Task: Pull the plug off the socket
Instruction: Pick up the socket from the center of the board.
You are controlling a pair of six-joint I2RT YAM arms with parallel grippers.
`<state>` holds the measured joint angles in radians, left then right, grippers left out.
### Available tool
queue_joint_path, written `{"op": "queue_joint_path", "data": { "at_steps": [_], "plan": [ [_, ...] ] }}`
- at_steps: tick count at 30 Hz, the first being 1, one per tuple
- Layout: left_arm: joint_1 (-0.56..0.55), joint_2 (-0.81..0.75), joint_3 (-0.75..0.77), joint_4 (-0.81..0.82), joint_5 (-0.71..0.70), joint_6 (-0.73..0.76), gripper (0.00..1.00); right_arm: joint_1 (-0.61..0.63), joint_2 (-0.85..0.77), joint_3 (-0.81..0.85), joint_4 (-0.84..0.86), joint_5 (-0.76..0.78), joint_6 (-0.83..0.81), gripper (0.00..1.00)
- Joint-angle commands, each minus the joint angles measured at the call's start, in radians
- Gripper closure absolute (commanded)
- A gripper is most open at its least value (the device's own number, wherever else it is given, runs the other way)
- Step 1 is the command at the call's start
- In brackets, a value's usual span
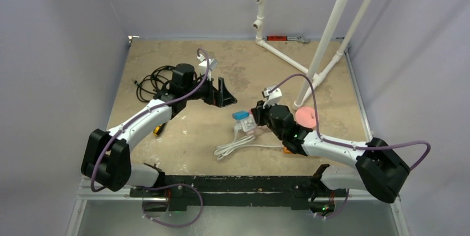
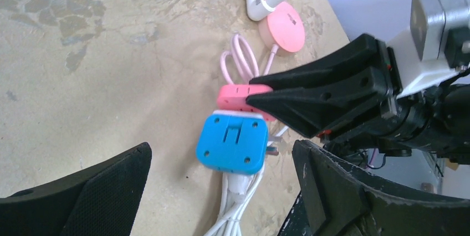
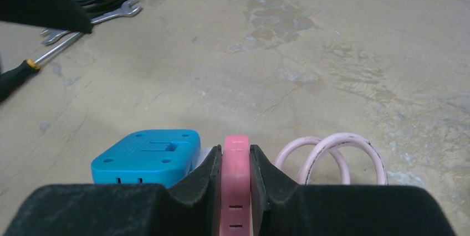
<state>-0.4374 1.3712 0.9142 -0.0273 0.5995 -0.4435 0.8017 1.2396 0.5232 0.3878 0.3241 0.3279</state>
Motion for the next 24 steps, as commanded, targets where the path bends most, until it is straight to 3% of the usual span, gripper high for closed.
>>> {"op": "queue_joint_path", "data": {
  "at_steps": [1, 7, 18, 24],
  "plan": [
    [-0.016, -0.032, -0.001, 0.031, 0.054, 0.009, 0.00, 0.085, -0.091, -0.051, 0.329, 0.053, -0.059, 1.00],
    [-0.078, 0.000, -0.011, -0.025, 0.061, 0.039, 0.01, 0.112, -0.212, -0.125, 0.380, 0.117, -0.074, 1.00],
    [-0.129, -0.010, 0.002, -0.055, 0.019, 0.109, 0.01, 0.113, -0.344, -0.200, 0.416, 0.093, -0.025, 1.00],
    [-0.158, -0.020, -0.006, -0.009, 0.069, 0.080, 0.01, 0.113, -0.482, -0.215, 0.374, 0.022, -0.009, 1.00]
  ]
}}
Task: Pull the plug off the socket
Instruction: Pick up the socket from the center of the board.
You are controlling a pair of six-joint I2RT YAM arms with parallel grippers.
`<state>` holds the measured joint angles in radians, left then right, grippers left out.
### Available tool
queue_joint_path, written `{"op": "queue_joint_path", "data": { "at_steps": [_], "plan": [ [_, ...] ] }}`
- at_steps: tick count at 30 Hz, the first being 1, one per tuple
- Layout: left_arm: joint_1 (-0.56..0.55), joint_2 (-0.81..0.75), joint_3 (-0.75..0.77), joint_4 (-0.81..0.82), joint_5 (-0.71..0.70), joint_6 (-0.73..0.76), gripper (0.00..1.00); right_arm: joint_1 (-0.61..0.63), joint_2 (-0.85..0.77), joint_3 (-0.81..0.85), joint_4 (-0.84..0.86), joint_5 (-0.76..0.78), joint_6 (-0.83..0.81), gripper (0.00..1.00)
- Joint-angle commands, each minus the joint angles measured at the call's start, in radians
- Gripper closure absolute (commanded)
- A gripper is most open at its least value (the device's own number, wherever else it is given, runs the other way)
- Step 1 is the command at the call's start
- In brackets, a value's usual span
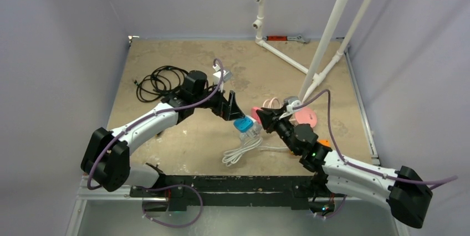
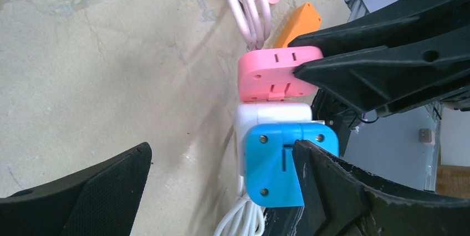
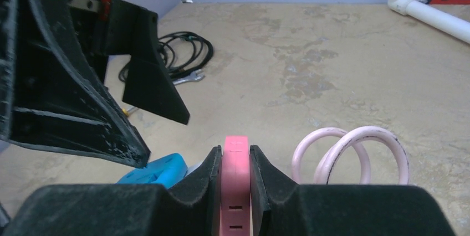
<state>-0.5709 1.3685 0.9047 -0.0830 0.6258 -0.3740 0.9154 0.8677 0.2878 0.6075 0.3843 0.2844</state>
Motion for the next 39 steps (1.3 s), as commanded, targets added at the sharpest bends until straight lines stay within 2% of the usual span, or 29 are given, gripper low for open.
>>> {"op": "queue_joint_path", "data": {
  "at_steps": [1, 6, 9, 13, 17, 22, 31, 39],
  "plan": [
    [-0.029, -0.020, -0.001, 0.057, 0.049, 0.009, 0.01, -0.001, -0.126, 0.018, 0.153, -0.044, 0.028, 1.00],
    [-0.053, -0.012, -0.018, 0.157, 0.158, -0.025, 0.01, -0.001, -0.132, 0.025, 0.146, -0.060, 0.019, 1.00],
    [-0.065, -0.026, -0.027, 0.177, 0.172, -0.033, 0.01, -0.001, -0.091, 0.033, 0.148, -0.052, 0.010, 1.00],
    [-0.075, -0.058, -0.038, 0.180, 0.112, -0.022, 0.01, 0.000, -0.036, 0.055, 0.138, -0.018, 0.020, 1.00],
    [-0.108, -0.085, -0.020, 0.087, -0.073, 0.054, 0.01, 0.001, -0.010, 0.054, 0.156, -0.005, 0.019, 1.00],
    [-0.155, -0.066, -0.012, 0.027, -0.191, 0.082, 0.01, 0.005, -0.027, 0.037, 0.179, 0.009, 0.018, 1.00],
    [-0.183, -0.027, -0.012, 0.127, -0.186, 0.066, 0.01, 0.009, -0.034, 0.049, 0.151, 0.006, 0.038, 1.00],
    [-0.195, 0.037, -0.008, 0.125, -0.150, 0.060, 0.01, 0.013, -0.025, 0.063, 0.127, 0.010, 0.039, 1.00]
  ]
}}
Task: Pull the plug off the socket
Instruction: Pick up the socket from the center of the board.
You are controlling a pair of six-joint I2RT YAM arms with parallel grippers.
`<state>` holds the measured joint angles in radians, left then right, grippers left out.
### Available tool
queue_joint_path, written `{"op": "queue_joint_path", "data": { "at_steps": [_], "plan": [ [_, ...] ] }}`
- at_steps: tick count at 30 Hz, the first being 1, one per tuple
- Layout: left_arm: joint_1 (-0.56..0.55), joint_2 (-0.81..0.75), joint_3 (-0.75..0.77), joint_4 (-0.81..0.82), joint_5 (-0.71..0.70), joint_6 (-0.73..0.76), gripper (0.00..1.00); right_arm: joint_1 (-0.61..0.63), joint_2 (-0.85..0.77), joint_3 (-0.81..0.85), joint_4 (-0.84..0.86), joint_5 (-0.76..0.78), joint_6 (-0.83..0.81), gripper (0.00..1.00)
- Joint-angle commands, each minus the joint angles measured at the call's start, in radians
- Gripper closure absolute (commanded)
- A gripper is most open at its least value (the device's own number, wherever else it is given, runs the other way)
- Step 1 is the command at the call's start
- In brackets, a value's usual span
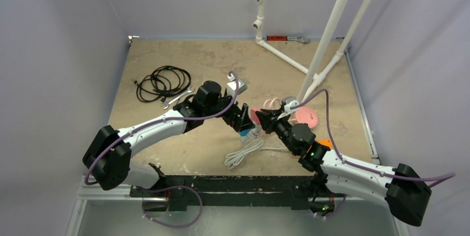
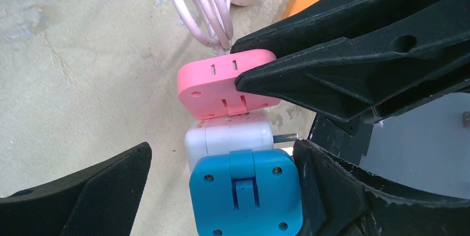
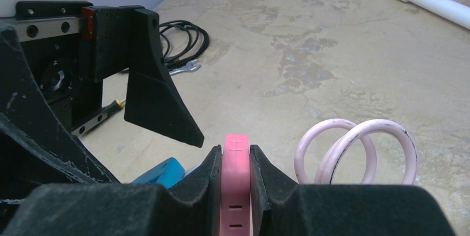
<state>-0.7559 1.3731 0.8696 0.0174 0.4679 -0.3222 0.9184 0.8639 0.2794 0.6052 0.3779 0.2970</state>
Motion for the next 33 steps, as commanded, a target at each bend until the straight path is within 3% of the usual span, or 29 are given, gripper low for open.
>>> {"op": "queue_joint_path", "data": {
  "at_steps": [1, 11, 13, 14, 17, 23, 28, 33],
  "plan": [
    [-0.014, 0.039, 0.029, 0.019, 0.008, 0.012, 0.00, 0.010, -0.022, 0.072, 0.128, 0.016, 0.027, 1.00],
    [-0.037, 0.081, 0.058, -0.074, -0.054, 0.034, 0.03, 0.013, -0.026, 0.062, 0.136, -0.002, 0.015, 1.00],
    [-0.036, 0.102, 0.066, -0.078, -0.018, 0.033, 0.15, 0.014, -0.030, 0.058, 0.140, -0.001, 0.014, 1.00],
    [-0.037, 0.109, 0.068, -0.075, 0.003, 0.030, 0.28, 0.014, -0.031, 0.057, 0.140, -0.001, 0.015, 1.00],
    [-0.037, 0.113, 0.065, -0.063, 0.028, 0.021, 0.48, 0.014, -0.032, 0.053, 0.143, 0.006, 0.017, 1.00],
    [-0.037, 0.104, 0.065, -0.060, 0.028, 0.018, 0.73, 0.016, -0.026, 0.055, 0.132, 0.039, 0.031, 1.00],
    [-0.038, 0.086, 0.067, -0.069, 0.007, 0.030, 1.00, 0.016, -0.008, 0.072, 0.090, 0.106, 0.071, 0.97],
    [-0.038, 0.018, 0.061, -0.094, -0.062, 0.081, 1.00, 0.014, 0.026, 0.124, -0.073, 0.268, 0.209, 0.72]
  ]
}}
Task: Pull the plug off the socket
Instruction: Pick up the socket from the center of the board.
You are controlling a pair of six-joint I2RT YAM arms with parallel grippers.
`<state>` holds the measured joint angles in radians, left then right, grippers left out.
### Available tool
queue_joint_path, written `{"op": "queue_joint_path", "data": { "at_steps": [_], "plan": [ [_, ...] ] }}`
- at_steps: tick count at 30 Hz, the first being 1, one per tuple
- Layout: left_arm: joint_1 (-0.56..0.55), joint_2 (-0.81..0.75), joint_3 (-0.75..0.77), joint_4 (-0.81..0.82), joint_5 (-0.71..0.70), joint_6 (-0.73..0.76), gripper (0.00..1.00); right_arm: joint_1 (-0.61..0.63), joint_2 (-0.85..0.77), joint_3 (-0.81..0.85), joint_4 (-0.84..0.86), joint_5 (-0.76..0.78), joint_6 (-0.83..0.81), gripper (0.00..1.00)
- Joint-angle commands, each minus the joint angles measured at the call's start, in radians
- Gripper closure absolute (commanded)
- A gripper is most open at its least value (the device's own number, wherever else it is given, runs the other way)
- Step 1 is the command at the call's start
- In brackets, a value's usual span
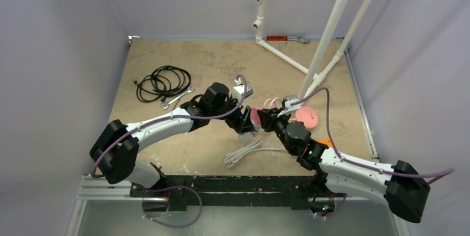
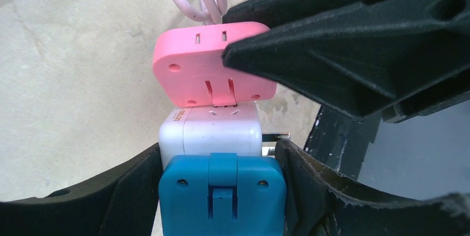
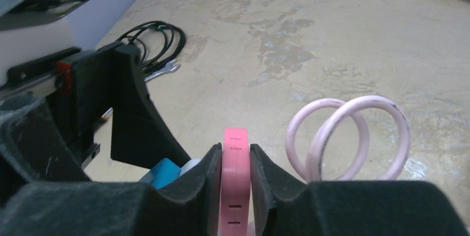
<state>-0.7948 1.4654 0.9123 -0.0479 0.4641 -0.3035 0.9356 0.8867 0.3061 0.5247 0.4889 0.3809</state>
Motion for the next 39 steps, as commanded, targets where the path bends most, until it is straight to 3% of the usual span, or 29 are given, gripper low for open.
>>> {"op": "queue_joint_path", "data": {
  "at_steps": [1, 8, 11, 16, 20, 28, 39],
  "plan": [
    [0.002, -0.086, 0.019, -0.033, -0.066, 0.072, 1.00, -0.003, 0.010, 0.106, -0.013, 0.187, 0.137, 0.66],
    [0.001, -0.127, 0.037, -0.110, -0.115, 0.154, 1.00, -0.006, 0.028, 0.175, -0.108, 0.185, 0.121, 0.32],
    [0.001, -0.155, 0.035, -0.125, -0.100, 0.187, 1.00, -0.031, 0.028, 0.225, -0.133, 0.025, 0.054, 0.23],
    [0.002, -0.200, 0.028, -0.144, -0.099, 0.236, 1.00, -0.236, 0.156, 0.398, -0.349, -0.436, 0.049, 0.23],
    [-0.002, -0.201, 0.035, -0.165, -0.105, 0.257, 1.00, -0.266, 0.274, 0.484, -0.442, -0.592, 0.046, 0.27],
    [-0.006, -0.223, 0.031, -0.171, -0.218, 0.258, 1.00, -0.287, 0.297, 0.508, -0.489, -0.635, 0.042, 0.29],
    [-0.007, -0.256, 0.021, -0.158, -0.244, 0.251, 1.00, -0.298, 0.406, 0.539, -0.501, -0.716, 0.032, 0.37]
  ]
}}
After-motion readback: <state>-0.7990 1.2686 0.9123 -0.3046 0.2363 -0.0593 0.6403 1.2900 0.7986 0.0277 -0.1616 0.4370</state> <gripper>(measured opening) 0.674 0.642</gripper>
